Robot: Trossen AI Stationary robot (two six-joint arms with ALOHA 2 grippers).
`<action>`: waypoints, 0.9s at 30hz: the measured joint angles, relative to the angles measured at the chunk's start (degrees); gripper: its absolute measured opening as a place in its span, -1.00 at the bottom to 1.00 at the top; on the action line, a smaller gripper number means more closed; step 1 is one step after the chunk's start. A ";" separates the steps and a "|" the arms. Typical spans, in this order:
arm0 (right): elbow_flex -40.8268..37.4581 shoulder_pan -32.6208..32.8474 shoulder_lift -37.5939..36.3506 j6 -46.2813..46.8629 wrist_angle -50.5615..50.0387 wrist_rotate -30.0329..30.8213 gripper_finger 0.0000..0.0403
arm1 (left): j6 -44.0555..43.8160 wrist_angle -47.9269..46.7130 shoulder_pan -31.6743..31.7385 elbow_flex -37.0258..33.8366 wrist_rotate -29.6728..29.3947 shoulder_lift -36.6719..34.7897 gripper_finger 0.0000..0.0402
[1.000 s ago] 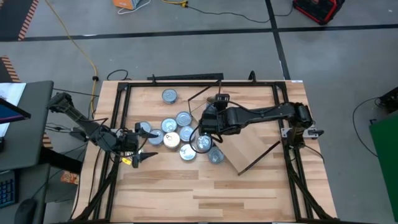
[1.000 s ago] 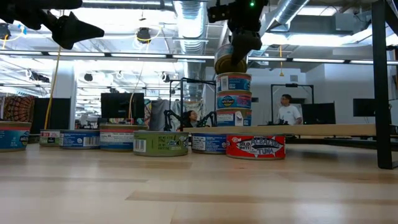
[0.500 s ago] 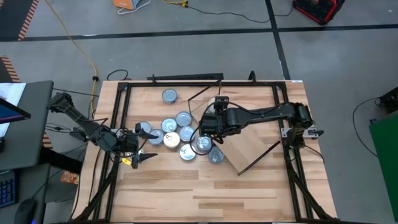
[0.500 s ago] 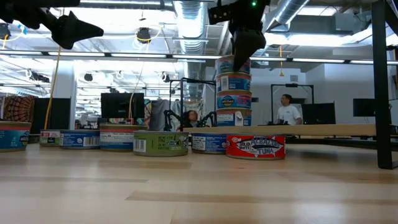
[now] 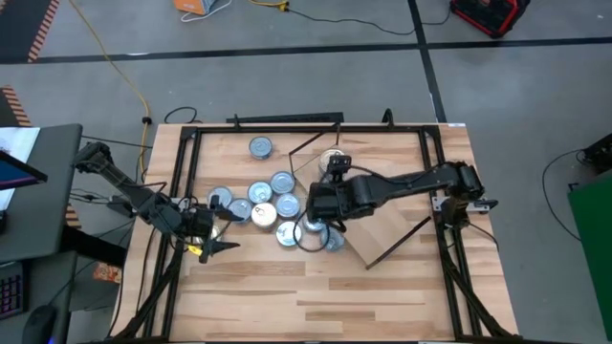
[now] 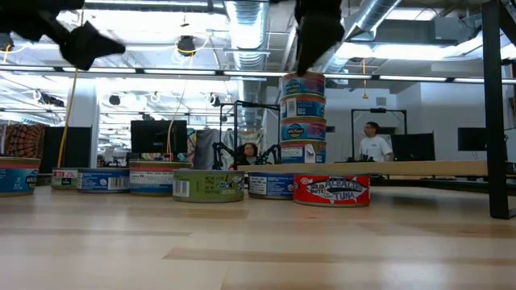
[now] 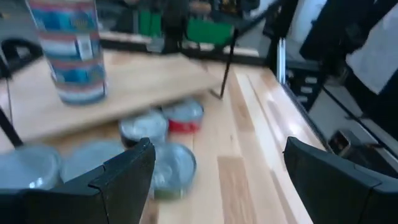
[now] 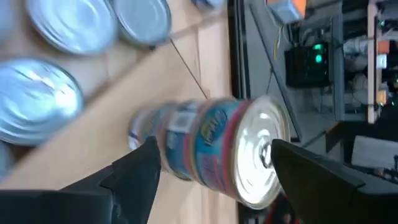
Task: Stack canned seafood by type on shelf
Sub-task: Stack the blue tuna can on top of the blue tuna can on the shelf
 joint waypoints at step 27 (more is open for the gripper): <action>-32.45 6.91 0.99 8.78 77.77 -17.87 0.62 | 0.61 -7.23 0.92 0.09 -2.31 21.45 0.71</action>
